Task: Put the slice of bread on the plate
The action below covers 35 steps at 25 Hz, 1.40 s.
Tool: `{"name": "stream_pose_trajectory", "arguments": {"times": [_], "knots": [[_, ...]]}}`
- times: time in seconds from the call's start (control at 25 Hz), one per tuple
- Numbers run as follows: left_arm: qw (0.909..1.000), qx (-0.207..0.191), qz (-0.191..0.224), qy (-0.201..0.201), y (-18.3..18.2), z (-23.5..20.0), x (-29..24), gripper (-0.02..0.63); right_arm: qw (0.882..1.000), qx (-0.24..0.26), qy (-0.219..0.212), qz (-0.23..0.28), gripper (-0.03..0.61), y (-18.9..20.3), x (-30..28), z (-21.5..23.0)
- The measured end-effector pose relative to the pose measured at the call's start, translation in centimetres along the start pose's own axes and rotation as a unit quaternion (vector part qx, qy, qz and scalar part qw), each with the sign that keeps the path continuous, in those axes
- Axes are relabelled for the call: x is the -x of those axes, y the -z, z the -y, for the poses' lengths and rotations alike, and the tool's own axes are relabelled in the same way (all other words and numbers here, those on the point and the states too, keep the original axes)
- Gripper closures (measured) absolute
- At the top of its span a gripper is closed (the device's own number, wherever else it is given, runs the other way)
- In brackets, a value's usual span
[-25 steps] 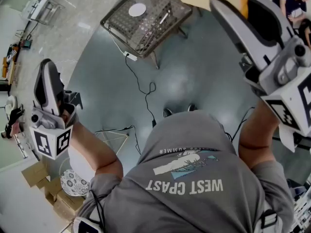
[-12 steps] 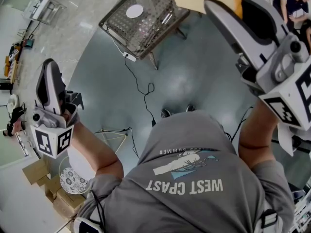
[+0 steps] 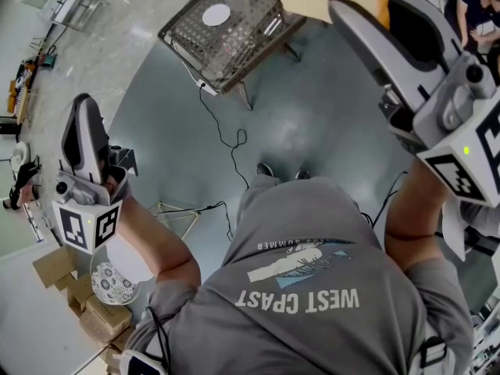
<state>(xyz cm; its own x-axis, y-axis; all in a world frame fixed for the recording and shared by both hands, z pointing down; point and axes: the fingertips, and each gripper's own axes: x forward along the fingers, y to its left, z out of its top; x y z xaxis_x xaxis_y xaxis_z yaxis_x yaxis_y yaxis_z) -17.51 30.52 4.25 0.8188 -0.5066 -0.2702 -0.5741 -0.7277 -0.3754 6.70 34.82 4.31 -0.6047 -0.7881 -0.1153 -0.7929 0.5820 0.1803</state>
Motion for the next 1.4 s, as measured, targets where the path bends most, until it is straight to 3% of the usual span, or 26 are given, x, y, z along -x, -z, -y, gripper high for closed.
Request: {"name": "stream_pose_trajectory", "arguments": {"times": [0.2,0.44,1.0,1.24,1.4], "knots": [[1.0000,0.005,-0.002,0.003,1.4,-2.1,-0.4,0.606,1.000,-0.008,0.005,-0.005,0.486,0.8,-2.4,0.7],[0.9998,0.016,0.005,0.011,5.9,-7.2,-1.5,0.606,1.000,-0.009,0.012,-0.013,0.486,3.4,-8.3,1.9],[0.9983,0.032,0.031,0.038,6.9,-13.7,-0.6,0.606,0.999,0.003,0.042,-0.027,0.486,2.0,-14.4,0.5],[0.9985,0.037,0.026,0.032,7.7,-14.8,-1.2,0.606,0.999,-0.003,0.037,-0.029,0.486,2.3,-15.8,1.5],[0.9990,0.037,0.017,0.017,8.7,-15.1,-3.5,0.606,0.999,-0.008,0.023,-0.029,0.486,3.1,-16.6,4.5]]}}
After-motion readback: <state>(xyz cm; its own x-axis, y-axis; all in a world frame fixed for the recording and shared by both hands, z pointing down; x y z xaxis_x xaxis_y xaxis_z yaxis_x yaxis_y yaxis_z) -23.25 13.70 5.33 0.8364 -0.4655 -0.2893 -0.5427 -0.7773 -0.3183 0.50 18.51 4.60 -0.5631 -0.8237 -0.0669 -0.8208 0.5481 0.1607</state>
